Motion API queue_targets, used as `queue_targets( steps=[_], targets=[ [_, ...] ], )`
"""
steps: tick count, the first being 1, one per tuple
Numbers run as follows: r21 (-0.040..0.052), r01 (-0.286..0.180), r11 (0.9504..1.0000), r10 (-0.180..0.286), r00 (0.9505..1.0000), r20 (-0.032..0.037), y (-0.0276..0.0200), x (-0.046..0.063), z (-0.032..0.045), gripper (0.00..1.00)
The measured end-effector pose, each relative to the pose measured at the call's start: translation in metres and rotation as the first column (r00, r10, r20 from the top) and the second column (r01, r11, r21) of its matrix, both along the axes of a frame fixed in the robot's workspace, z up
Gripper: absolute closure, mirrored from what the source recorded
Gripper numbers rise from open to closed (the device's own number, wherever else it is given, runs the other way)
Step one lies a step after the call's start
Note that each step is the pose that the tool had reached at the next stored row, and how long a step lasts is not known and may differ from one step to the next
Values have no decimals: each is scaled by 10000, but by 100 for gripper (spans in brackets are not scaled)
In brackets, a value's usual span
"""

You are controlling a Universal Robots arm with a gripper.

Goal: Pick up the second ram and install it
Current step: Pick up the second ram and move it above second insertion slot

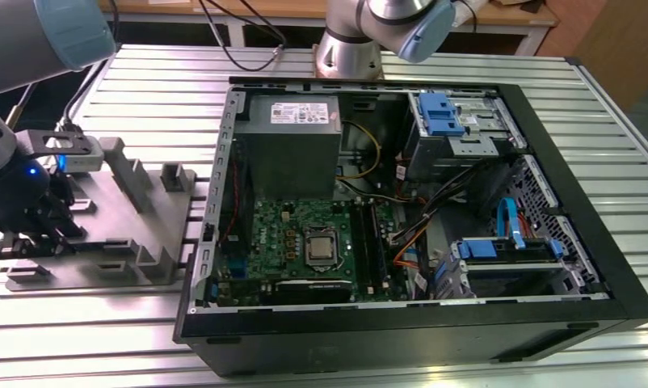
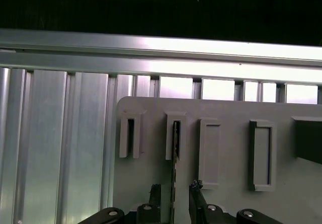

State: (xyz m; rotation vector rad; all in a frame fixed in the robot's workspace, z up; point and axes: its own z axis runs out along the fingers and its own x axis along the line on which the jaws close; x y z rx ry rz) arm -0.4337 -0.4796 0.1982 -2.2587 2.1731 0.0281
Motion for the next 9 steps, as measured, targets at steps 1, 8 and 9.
queue_targets(
  steps=[1,8,9],
  targets=[
    [0,0,10000,0,10000,1,0,0,-1,67],
    [0,0,10000,0,10000,0,0,0,-1,75],
    [0,0,10000,0,10000,1,0,0,-1,75]
  ],
)
